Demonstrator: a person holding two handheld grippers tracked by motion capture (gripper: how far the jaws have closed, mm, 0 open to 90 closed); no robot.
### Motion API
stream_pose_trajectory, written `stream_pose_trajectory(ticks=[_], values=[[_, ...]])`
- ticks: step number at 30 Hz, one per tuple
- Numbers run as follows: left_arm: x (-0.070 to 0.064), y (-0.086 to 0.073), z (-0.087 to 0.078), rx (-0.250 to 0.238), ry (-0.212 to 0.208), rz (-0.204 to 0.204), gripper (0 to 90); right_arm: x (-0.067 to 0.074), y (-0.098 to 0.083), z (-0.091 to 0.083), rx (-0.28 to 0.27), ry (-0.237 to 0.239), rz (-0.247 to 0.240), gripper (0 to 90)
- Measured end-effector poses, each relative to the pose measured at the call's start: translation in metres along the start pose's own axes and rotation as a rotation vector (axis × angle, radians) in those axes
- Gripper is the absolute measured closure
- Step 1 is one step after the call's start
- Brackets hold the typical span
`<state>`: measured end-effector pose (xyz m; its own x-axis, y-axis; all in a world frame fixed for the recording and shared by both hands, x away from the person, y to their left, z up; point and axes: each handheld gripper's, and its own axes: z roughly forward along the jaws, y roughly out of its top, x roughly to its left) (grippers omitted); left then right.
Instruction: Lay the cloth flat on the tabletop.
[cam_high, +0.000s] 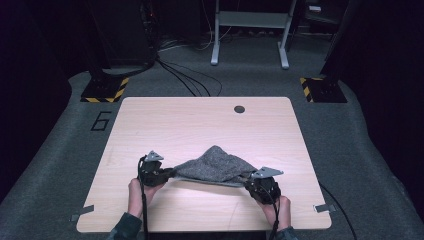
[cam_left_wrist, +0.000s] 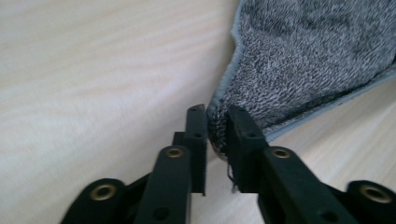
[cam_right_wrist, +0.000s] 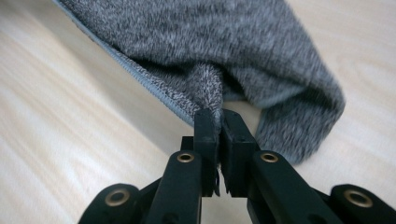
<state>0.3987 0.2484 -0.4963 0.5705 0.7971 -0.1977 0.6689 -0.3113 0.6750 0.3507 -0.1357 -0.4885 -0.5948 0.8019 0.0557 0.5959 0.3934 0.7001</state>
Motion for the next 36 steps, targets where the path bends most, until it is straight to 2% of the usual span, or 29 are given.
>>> stream_pose_trajectory(ticks=[2, 3, 4, 7, 8, 9, 10, 13, 14, 16, 19, 20, 21, 23, 26, 27, 29, 30, 31, 32, 33, 34, 36], values=[[0.002, -0.007, 0.002, 0.013, -0.014, -0.02, 66.5, -0.001, -0.007, 0.001, 0.017, 0.007, 0.006, 84.9], [0.004, -0.009, 0.002, 0.026, -0.009, -0.026, 62.4, -0.001, -0.01, 0.001, 0.023, 0.01, 0.007, 84.1], [0.006, -0.011, 0.002, 0.03, -0.002, -0.037, 53.6, -0.002, -0.015, 0.001, 0.047, 0.002, 0.02, 81.7], [0.011, -0.013, -0.003, 0.026, -0.013, -0.058, 48.5, -0.005, -0.019, 0.001, 0.055, 0.007, 0.036, 79.9], [0.011, -0.013, -0.004, 0.015, -0.012, -0.067, 43.5, -0.007, -0.022, -0.003, 0.063, 0.001, 0.07, 75.3], [0.012, -0.013, -0.006, 0.018, -0.019, -0.06, 43.5, -0.007, -0.022, -0.003, 0.063, 0.001, 0.07, 75.3], [0.01, -0.013, -0.008, 0.013, -0.03, -0.076, 40.7, -0.011, -0.023, -0.007, 0.044, 0.016, 0.078, 72.8], [0.006, -0.01, -0.01, 0.012, -0.044, -0.059, 37.5, -0.01, -0.023, -0.009, 0.027, 0.025, 0.086, 68.2], [0.005, -0.009, -0.01, 0.015, -0.044, -0.029, 35.6, -0.005, -0.021, -0.009, 0.012, 0.042, 0.095, 64.1], [0.002, -0.008, -0.01, 0.016, -0.051, -0.015, 33.7, -0.001, -0.019, -0.005, 0.01, 0.04, 0.092, 58.9], [0.001, -0.006, -0.01, -0.001, -0.064, -0.019, 32.3, 0.001, -0.017, 0.001, 0.025, 0.05, 0.1, 57.5], [0.001, -0.006, -0.011, 0.0, -0.061, -0.014, 31.7, 0.001, -0.017, 0.005, 0.023, 0.046, 0.087, 57.5], [0.002, -0.006, -0.008, 0.022, -0.052, 0.005, 31.8, 0.002, -0.016, 0.011, 0.037, 0.047, 0.085, 58.1], [0.003, -0.006, -0.006, 0.032, -0.047, 0.008, 31.9, 0.002, -0.015, 0.014, 0.045, 0.05, 0.085, 58.9], [0.004, -0.01, 0.004, 0.069, -0.035, 0.011, 35.7, 0.006, -0.014, 0.019, 0.051, 0.043, 0.076, 64.2], [0.004, -0.011, 0.006, 0.079, -0.034, 0.029, 39.0, 0.006, -0.014, 0.019, 0.056, 0.041, 0.074, 65.9], [0.003, -0.012, 0.007, 0.071, -0.039, 0.029, 48.2, 0.006, -0.014, 0.019, 0.057, 0.039, 0.072, 68.1], [0.001, -0.012, 0.007, 0.069, -0.045, 0.03, 48.2, 0.005, -0.015, 0.019, 0.051, 0.034, 0.056, 71.7], [0.001, -0.012, 0.007, 0.07, -0.04, 0.044, 53.2, 0.006, -0.015, 0.019, 0.049, 0.028, 0.042, 75.6], [-0.002, -0.013, 0.008, 0.07, -0.041, 0.048, 63.7, 0.009, -0.016, 0.019, 0.054, 0.019, 0.032, 81.5], [-0.002, -0.013, 0.008, 0.07, -0.041, 0.048, 67.9, 0.009, -0.016, 0.019, 0.054, 0.019, 0.032, 81.5], [-0.004, -0.013, 0.009, 0.073, -0.04, 0.054, 67.9, 0.009, -0.016, 0.018, 0.056, 0.02, 0.034, 83.8], [-0.007, -0.013, 0.009, 0.064, -0.041, 0.062, 81.7, 0.01, -0.017, 0.018, 0.054, 0.022, 0.044, 87.5]])
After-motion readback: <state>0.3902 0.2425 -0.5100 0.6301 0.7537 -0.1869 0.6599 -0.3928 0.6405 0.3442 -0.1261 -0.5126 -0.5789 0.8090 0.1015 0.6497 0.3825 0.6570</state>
